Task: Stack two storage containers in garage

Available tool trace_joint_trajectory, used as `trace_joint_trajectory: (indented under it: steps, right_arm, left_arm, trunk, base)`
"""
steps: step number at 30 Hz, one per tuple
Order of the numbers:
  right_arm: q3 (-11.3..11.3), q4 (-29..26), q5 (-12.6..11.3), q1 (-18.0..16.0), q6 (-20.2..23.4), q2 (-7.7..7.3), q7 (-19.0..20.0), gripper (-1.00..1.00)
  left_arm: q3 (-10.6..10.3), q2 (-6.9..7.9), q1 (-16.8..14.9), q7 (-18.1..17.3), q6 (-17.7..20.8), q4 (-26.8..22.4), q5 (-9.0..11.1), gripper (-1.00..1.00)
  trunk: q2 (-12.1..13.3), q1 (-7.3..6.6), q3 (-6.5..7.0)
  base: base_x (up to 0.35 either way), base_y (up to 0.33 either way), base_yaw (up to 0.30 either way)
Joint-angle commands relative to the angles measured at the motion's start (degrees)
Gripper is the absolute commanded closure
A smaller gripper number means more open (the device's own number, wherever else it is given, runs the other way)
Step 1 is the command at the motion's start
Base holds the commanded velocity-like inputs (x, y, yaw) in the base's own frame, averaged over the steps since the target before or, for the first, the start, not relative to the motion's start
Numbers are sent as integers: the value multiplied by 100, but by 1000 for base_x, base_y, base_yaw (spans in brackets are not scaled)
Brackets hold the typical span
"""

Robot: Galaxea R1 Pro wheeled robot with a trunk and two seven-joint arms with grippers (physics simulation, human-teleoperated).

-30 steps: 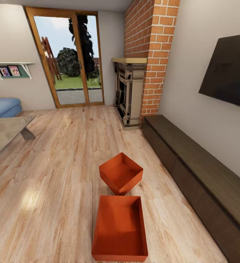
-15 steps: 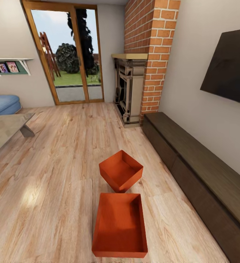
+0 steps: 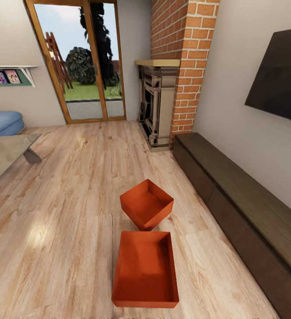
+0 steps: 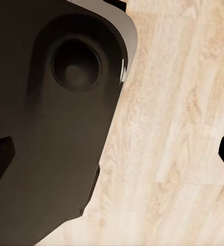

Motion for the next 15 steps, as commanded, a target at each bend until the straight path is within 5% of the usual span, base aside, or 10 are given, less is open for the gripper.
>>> trace_joint_trajectory:
  steps: [1, 15]
  right_arm:
    - [44, 17, -45, -6, -32, 4, -1, -100]
    - [40, 17, -42, -6, -36, 7, -1, -100]
  left_arm:
    - [-2, 1, 1, 4, 33, -13, 38, -100]
    - [-7, -2, 1, 4, 33, -13, 38, -100]
  trunk:
    - [-2, 0, -14]
    - [-2, 0, -144]
  base:
    - [0, 0, 0]
    - [0, 0, 0]
